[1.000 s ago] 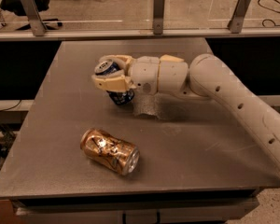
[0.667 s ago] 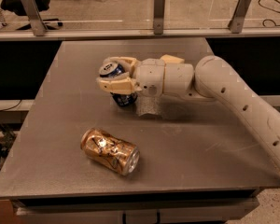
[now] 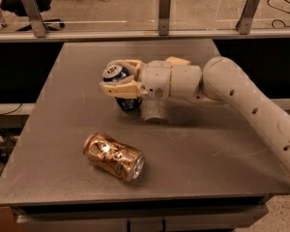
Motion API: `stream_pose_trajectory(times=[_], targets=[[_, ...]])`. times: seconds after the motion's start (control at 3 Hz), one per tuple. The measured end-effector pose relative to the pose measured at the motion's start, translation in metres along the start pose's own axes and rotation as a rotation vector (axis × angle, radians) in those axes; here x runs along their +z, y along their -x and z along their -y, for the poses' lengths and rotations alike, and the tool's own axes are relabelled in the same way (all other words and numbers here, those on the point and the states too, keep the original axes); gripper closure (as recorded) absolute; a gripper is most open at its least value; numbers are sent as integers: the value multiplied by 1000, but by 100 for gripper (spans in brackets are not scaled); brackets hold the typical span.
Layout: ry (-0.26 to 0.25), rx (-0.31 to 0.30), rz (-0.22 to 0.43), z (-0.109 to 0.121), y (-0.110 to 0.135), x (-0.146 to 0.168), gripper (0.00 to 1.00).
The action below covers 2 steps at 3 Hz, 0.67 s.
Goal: Place pepsi can upright
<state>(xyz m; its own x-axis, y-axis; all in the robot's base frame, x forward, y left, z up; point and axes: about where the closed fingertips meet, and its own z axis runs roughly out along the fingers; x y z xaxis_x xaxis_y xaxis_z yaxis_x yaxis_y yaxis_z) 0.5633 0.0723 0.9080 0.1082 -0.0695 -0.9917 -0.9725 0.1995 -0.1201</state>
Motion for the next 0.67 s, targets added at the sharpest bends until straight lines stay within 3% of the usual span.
stream_pose_trajectory(times=[0.33, 0.67], targets=[[0, 0, 0, 0, 0, 0, 13], [-25, 16, -37, -7, -12, -25, 0]])
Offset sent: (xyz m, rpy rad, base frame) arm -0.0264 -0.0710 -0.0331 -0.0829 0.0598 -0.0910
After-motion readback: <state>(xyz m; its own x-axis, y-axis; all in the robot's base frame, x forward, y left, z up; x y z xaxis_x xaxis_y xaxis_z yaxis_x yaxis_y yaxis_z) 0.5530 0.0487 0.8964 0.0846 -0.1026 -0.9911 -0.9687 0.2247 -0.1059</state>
